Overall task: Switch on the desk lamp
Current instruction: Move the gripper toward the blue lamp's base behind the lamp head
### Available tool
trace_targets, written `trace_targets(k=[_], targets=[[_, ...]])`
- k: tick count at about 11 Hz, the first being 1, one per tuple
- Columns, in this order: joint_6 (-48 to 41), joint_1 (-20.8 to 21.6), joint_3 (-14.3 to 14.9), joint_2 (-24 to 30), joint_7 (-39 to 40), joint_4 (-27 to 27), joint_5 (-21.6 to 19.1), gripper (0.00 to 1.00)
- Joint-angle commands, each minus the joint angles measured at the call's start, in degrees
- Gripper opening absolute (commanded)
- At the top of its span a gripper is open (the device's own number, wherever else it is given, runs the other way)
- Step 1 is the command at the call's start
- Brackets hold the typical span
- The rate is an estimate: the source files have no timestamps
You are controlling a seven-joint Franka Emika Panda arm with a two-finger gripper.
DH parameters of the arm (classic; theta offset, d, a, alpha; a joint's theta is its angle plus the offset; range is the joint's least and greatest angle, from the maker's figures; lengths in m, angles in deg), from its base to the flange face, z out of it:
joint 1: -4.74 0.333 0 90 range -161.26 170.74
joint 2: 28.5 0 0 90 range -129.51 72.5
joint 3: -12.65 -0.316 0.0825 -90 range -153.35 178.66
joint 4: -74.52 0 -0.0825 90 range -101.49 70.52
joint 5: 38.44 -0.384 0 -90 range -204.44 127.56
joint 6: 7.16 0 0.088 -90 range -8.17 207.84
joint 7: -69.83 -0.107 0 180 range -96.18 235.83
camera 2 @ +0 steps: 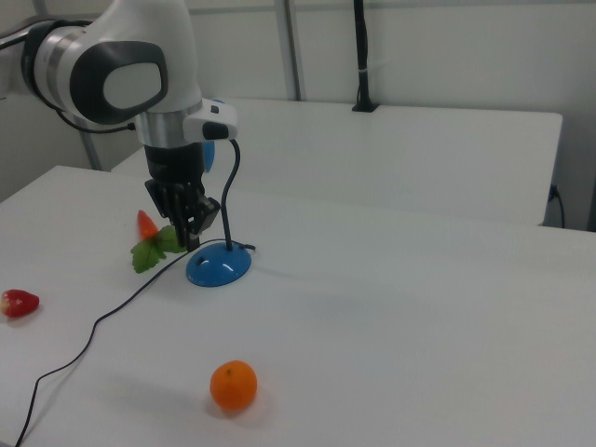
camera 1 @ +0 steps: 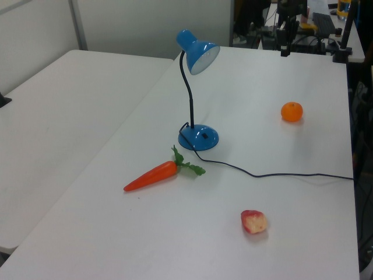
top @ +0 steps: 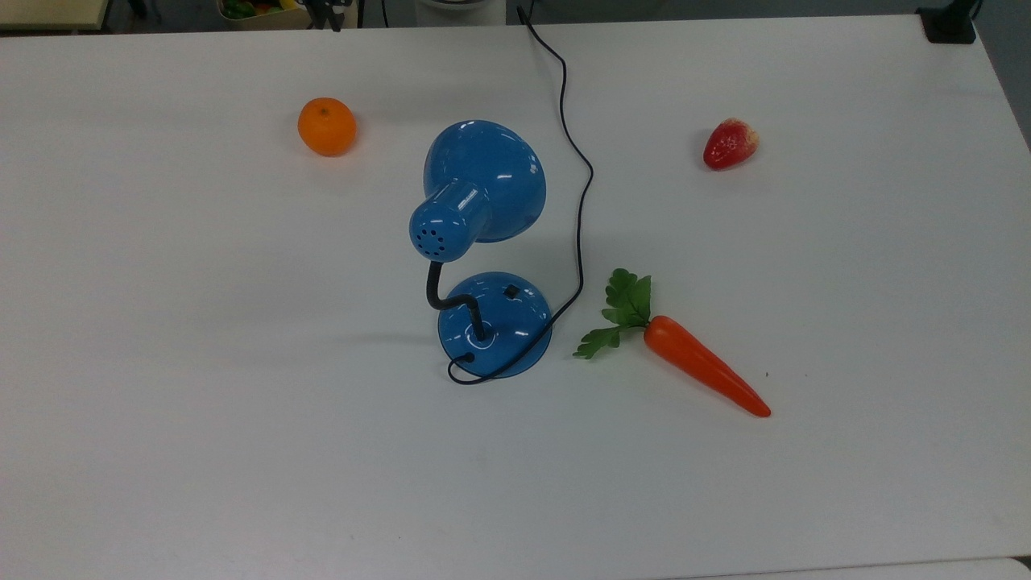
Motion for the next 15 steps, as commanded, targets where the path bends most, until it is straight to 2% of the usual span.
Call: trace_targets(k=[1,4,6,9,15], targets=[[-2.1,0.7,0.9,-0.6,1.1,1.6,0.2,0.15],[-1.4,0.7,0.9,-0.7,1.0,1.4,-0.5,0.09],[-0.6,0.7,0.9,-0.9,1.0,1.2,-2.6,0.0],[1.0,0.7,0.9,-1.2,0.7,0.8,-4.2,0.0],[13.7,1.5,0.6,-0.5,0.6,-5.9,-6.7,0.0]])
